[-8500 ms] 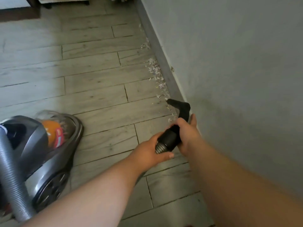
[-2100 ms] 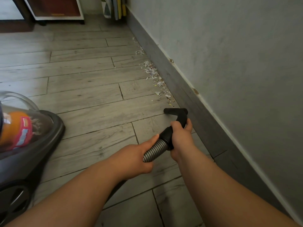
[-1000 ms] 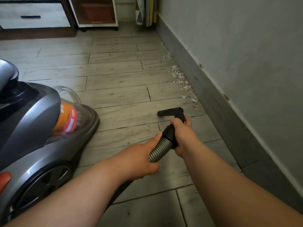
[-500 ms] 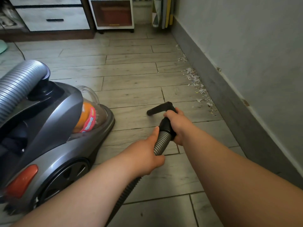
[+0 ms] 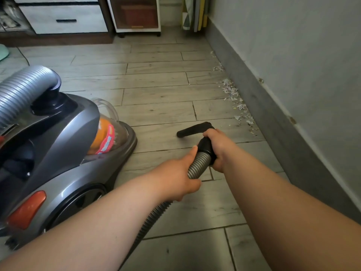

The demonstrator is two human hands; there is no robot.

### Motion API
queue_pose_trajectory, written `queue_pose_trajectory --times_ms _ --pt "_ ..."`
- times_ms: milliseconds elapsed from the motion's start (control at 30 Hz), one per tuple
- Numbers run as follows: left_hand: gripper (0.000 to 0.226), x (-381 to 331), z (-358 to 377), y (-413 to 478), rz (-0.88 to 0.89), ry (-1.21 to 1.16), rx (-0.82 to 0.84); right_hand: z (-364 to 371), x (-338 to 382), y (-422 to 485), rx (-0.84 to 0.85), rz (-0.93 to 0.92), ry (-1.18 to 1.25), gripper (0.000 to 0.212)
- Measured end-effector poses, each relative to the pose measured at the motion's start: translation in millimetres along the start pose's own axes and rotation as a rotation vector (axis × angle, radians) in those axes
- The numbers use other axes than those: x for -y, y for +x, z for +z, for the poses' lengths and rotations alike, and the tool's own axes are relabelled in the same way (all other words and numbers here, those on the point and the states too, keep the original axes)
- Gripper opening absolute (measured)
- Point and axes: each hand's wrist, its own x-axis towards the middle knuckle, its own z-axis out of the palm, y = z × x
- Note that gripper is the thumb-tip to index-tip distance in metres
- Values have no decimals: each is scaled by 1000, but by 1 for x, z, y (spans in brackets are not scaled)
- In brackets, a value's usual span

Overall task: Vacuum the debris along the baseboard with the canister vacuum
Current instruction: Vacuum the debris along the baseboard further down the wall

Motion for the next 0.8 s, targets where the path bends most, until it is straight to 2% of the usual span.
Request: queue_pose_trajectory --times_ms 367,567,800 --pt "92 -58 39 29 167 62 152 -101 -10 -21 -231 -92 155 52" --pt "90 -88 64 45 210 78 239 -148 -15 -31 -368 -120 166 61" --pt "90 -119 79 67 263 114 259 -184 -9 -26 -439 -146 196 69"
